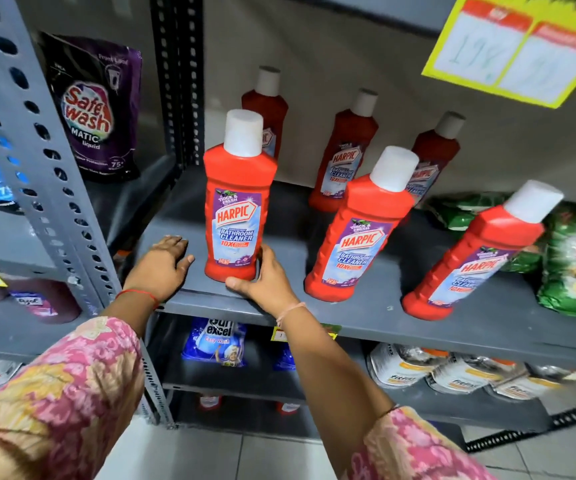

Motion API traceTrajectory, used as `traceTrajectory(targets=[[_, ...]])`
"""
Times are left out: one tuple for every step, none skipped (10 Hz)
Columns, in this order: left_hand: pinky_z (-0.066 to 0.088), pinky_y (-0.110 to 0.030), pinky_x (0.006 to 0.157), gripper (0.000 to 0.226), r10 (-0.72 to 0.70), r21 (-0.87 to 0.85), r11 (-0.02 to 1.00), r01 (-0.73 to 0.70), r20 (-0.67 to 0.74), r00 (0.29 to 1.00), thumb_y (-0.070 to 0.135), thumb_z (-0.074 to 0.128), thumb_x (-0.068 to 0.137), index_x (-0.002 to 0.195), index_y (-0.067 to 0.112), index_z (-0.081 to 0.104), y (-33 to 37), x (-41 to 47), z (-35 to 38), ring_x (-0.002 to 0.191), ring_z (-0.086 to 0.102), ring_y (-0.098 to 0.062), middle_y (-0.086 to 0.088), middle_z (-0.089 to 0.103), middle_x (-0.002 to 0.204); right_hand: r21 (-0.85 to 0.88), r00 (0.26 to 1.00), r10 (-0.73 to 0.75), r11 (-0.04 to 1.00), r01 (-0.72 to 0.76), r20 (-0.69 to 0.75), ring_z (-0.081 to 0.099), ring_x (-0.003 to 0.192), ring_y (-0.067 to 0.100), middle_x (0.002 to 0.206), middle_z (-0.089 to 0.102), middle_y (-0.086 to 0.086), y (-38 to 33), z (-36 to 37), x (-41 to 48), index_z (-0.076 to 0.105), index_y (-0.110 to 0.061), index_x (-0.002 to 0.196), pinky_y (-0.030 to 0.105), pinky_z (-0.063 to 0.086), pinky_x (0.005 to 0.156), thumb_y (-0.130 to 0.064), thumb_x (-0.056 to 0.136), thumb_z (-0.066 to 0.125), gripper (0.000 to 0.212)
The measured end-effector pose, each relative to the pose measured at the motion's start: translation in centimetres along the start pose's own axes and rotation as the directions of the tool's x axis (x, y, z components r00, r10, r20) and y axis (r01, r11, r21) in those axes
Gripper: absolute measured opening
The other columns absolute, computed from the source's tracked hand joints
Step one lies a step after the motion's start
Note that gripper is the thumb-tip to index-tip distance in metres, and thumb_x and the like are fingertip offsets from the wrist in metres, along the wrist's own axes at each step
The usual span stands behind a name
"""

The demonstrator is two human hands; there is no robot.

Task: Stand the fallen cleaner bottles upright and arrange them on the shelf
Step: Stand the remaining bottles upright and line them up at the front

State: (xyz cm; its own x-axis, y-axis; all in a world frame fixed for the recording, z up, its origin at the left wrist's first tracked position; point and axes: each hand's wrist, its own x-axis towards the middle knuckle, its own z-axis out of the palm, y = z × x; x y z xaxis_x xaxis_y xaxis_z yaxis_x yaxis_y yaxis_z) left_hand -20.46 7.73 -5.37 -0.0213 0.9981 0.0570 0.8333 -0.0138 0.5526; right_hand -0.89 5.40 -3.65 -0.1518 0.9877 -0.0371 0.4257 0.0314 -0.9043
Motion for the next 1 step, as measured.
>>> traceTrajectory(targets=[[0.020,-0.037,0.117,0.040,-0.084,-0.103,0.992,0.072,-0.121,0.989,0.010,0.044,0.095,0.132,-0.006,0.043,1.09,-2.26,0.16,0.138,0.032,-0.034,-0.026,0.039,0.144,-0.076,0.996,-0.079,0.994,0.076,-0.046,0.013,0.141,0.012,0.154,0.015,0.000,-0.28,0.25,-4.56,0.011,-0.018,0.143,0.013,0.010,0.108,-0.031,0.077,0.069,0.089]])
